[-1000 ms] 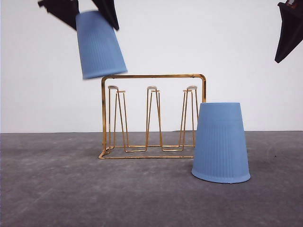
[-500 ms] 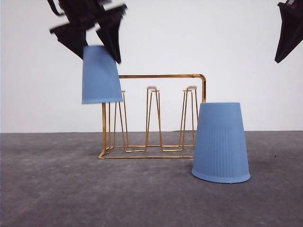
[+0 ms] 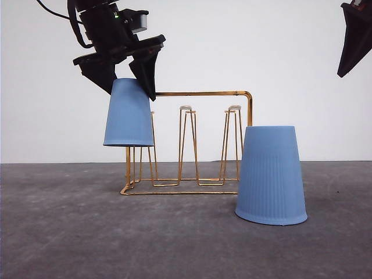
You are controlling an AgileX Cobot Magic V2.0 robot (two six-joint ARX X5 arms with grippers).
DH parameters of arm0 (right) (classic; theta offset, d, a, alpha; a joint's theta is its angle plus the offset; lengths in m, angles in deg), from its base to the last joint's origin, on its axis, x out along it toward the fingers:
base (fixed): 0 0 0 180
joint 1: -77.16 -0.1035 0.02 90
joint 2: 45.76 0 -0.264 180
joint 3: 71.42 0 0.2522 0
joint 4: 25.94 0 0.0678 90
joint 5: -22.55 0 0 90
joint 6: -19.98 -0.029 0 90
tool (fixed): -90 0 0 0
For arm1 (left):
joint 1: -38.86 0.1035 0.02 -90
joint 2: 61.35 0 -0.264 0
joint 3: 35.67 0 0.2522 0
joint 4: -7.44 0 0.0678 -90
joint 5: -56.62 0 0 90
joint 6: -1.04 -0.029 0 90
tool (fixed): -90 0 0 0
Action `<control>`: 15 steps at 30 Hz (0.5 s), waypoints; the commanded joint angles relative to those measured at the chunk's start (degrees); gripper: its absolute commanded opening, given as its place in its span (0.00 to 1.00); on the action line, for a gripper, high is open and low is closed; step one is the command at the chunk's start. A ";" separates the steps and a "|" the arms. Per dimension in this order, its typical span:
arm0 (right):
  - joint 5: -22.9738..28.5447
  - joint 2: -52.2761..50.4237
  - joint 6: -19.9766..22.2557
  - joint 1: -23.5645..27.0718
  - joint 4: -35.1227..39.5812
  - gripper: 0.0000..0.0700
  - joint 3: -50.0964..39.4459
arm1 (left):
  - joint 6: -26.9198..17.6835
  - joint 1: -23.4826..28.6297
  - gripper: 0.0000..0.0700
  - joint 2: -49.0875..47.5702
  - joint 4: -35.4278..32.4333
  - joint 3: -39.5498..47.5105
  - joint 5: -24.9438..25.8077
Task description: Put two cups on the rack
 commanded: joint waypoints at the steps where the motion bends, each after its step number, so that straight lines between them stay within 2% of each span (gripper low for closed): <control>1: -0.04 0.26 0.42 -0.09 0.60 0.96 0.96 | -0.44 -0.27 0.69 0.83 -0.85 -1.29 -0.17; 11: -0.23 0.26 0.42 -0.09 0.59 0.96 0.96 | -0.46 -0.28 0.69 0.58 1.23 -1.75 -0.17; 15: -4.22 0.26 0.18 -0.89 1.03 0.96 0.96 | -0.67 -0.26 0.69 -0.53 6.53 -5.06 -0.26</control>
